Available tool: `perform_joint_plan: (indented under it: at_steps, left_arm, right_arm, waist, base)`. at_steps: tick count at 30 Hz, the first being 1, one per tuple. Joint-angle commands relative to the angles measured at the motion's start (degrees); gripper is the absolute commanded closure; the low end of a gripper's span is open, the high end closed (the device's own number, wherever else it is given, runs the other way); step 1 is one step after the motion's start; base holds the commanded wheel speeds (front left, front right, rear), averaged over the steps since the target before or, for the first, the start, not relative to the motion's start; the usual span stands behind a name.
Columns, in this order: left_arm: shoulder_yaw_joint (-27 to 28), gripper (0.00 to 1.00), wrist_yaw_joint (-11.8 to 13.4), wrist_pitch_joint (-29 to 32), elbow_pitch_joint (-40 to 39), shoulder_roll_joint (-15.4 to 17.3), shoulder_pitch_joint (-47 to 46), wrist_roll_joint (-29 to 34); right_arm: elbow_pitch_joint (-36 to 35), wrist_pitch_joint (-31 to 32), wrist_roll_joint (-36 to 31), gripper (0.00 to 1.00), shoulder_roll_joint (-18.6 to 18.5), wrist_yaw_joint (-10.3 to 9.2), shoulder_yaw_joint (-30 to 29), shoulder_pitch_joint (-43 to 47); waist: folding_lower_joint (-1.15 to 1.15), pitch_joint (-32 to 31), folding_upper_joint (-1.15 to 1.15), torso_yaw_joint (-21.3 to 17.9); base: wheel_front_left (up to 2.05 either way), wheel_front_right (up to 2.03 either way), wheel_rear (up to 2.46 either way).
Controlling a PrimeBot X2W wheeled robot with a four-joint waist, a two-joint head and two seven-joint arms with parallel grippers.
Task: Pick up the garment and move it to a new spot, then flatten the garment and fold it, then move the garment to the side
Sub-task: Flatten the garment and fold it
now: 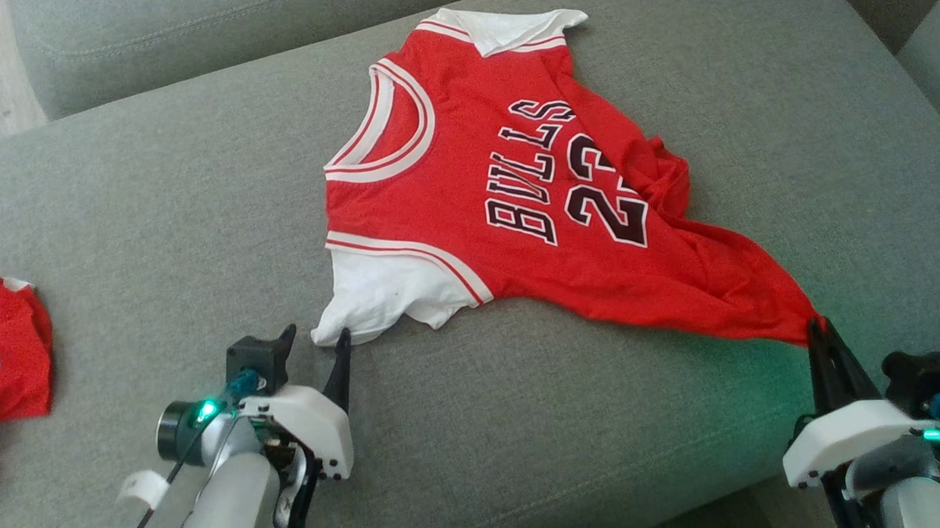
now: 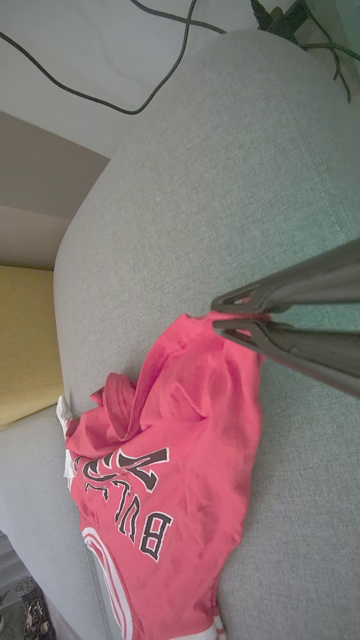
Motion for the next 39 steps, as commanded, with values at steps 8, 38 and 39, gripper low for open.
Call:
perform_joint_plan:
  at_steps: [8, 38, 39]
  left_arm:
    - [0.35, 0.0, -1.11, 0.47, 0.32, 1.21, -4.54, -0.04]
    - [11.26, 1.0, -5.82, 12.42, -36.11, 0.27, -14.79, -29.47]
    - [11.85, 1.0, -4.92, 13.13, -37.94, 0.13, -15.58, -30.29]
  right_arm:
    - [-0.71, -0.96, 0.07, 1.0, -0.37, 0.12, 2.1, -2.67]
    - [-3.44, -0.94, 3.39, 1.0, -18.34, 0.12, 14.33, -28.45]
    - [-3.3, -1.2, 3.61, 1.0, -19.08, 0.12, 14.83, -29.98]
  waist:
    - [0.0, 0.21, 0.0, -0.22]
    - [0.0, -8.53, 0.0, 9.07]
    - [0.0, -8.97, 0.0, 9.3]
  base:
    - [0.0, 0.0, 0.0]
    - [0.0, 0.0, 0.0]
    - [0.0, 0.0, 0.0]
